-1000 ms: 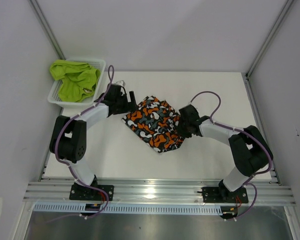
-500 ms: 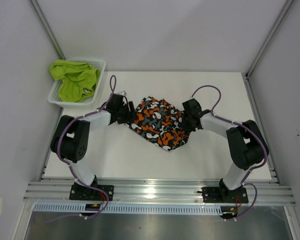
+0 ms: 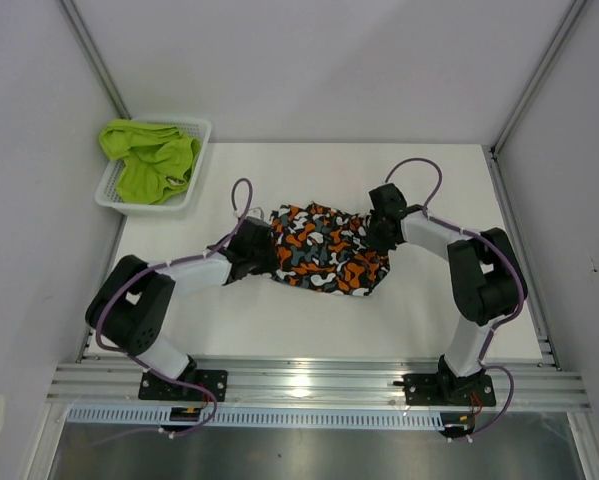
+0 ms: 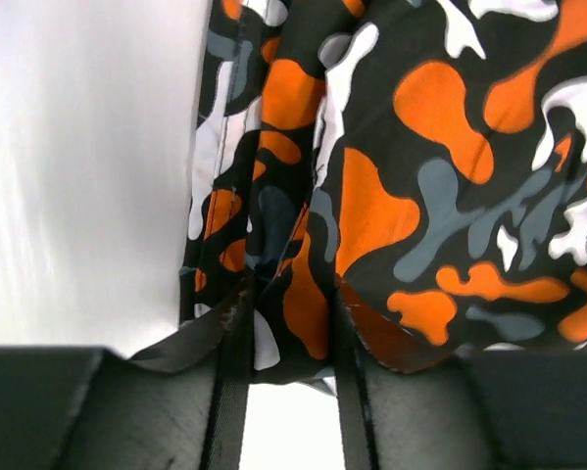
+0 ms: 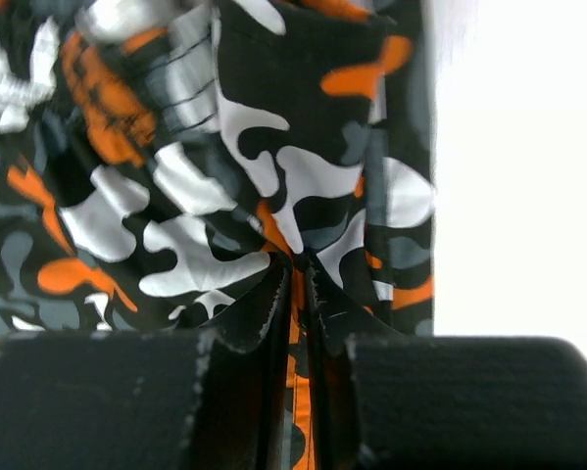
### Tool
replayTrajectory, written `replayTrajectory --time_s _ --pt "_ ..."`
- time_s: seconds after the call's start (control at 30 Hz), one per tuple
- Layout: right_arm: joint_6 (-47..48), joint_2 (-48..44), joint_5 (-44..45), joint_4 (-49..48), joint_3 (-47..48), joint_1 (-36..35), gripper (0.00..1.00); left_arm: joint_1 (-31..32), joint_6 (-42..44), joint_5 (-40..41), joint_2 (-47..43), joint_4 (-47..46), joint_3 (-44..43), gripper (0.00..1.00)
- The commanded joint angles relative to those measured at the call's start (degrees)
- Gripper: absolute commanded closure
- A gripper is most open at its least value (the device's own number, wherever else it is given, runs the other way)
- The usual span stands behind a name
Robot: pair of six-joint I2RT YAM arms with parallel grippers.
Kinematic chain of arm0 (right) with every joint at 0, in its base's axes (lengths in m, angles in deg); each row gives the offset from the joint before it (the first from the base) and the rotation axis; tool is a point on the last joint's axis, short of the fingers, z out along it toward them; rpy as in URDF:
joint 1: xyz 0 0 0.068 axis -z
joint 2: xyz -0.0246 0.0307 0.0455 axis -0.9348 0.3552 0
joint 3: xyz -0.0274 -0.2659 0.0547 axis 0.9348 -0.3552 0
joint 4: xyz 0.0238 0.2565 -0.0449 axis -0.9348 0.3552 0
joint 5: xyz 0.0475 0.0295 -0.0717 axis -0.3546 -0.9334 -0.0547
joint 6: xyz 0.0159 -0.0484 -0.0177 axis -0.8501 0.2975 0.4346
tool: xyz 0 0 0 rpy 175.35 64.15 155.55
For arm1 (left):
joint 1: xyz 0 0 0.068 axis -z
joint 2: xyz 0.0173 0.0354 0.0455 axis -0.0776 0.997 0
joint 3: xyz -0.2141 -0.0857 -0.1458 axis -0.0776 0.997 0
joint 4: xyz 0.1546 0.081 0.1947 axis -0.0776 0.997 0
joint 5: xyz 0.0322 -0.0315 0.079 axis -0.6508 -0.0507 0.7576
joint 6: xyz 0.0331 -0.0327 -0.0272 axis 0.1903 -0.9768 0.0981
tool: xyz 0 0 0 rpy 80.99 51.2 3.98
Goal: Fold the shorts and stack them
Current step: Neatly place the folded shorts to the corner
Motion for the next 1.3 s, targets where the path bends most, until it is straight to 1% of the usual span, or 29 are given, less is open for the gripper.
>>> replayTrajectory --time_s 0.0,0.13,0.23,0.27,0.33,0.37,0.43,0.5,0.53,0.57,0.6,0.63,0.67,0.73,0.8,0.93,0.97,1.03,1.07,1.13,1.17,1.27 --pt "4.1 0.9 1.1 2.0 3.6 1.0 0.88 4.3 -5.5 8.5 -6.0 1.4 4.4 0.64" --pt "5.9 1.5 3.0 4.5 6.2 2.2 0.88 8.2 -9.6 8.3 -7.7 0.9 9.0 0.65" --pt "7.0 1.9 4.4 5.8 6.9 2.9 0.89 10.4 -11.6 9.7 -7.8 1.7 9.9 0.63" --pt "7.3 1.9 4.8 5.9 6.7 3.2 0.89 10.8 -11.9 10.2 -7.9 1.9 10.6 0.59" --pt "7.5 1.9 4.8 5.7 6.4 3.6 0.89 11.0 -12.5 11.1 -8.2 2.2 11.1 0.53" --pt "7.7 1.9 4.8 5.6 6.2 3.9 0.89 10.9 -12.7 11.4 -8.5 2.6 11.3 0.46" --pt "8.0 1.6 5.3 5.6 6.0 4.2 0.89 11.0 -12.7 13.0 -9.6 4.5 11.2 0.44" --pt "8.3 1.4 6.4 5.9 6.1 4.7 0.88 11.0 -12.2 13.4 -12.5 4.8 12.1 0.39" --pt "8.6 1.4 6.3 6.0 6.2 5.0 0.83 11.0 -11.9 13.7 -13.8 5.0 12.3 0.33" --pt "8.8 1.5 6.4 6.2 6.3 5.2 0.69 11.0 -11.7 14.0 -14.8 5.6 12.2 0.3" --pt "8.6 1.4 6.9 6.8 6.5 5.5 0.46 10.9 -11.3 14.7 -16.8 6.6 11.2 0.29" --pt "8.6 1.2 7.3 6.7 6.3 5.6 0.41 10.9 -10.9 16.0 -17.6 8.5 10.7 0.27" --pt "8.5 0.6 7.4 6.4 6.1 5.7 0.39 10.8 -10.5 16.3 -18.4 9.5 10.2 0.25" --pt "8.3 -1.6 6.5 5.7 5.1 5.7 0.33 10.5 -9.5 16.5 -20.6 11.7 8.5 0.25" --pt "8.1 -3.6 5.3 5.2 4.4 5.6 0.32 9.9 -8.9 15.7 -22.0 12.8 7.7 0.25" --pt "8.6 -7.9 -0.4 5.8 4.4 4.8 0.29 7.7 -8.0 14.3 -24.8 14.9 7.2 0.25" --pt "8.8 -9.6 -2.3 5.8 4.1 4.2 0.28 6.2 -7.8 13.5 -25.8 15.0 7.7 0.25" --pt "8.8 -11.1 -1.9 5.4 4.0 2.0 0.23 4.4 -6.9 12.4 -27.0 14.9 8.2 0.25" --pt "8.7 -12.0 -0.8 5.1 4.1 -0.8 0.22 2.9 -6.7 11.9 -28.1 14.8 8.7 0.25" --pt "7.9 -12.1 1.0 3.8 4.6 -3.8 0.2 1.8 -5.9 11.1 -29.3 15.0 9.3 0.25" --pt "7.7 -11.8 1.6 3.1 4.9 -6.6 0.18 1.4 -5.9 11.0 -29.9 15.3 9.4 0.25" --pt "6.8 -7.3 2.8 3.0 8.6 -9.5 0.16 1.4 -5.7 10.3 -32.1 15.7 10.1 0.25"
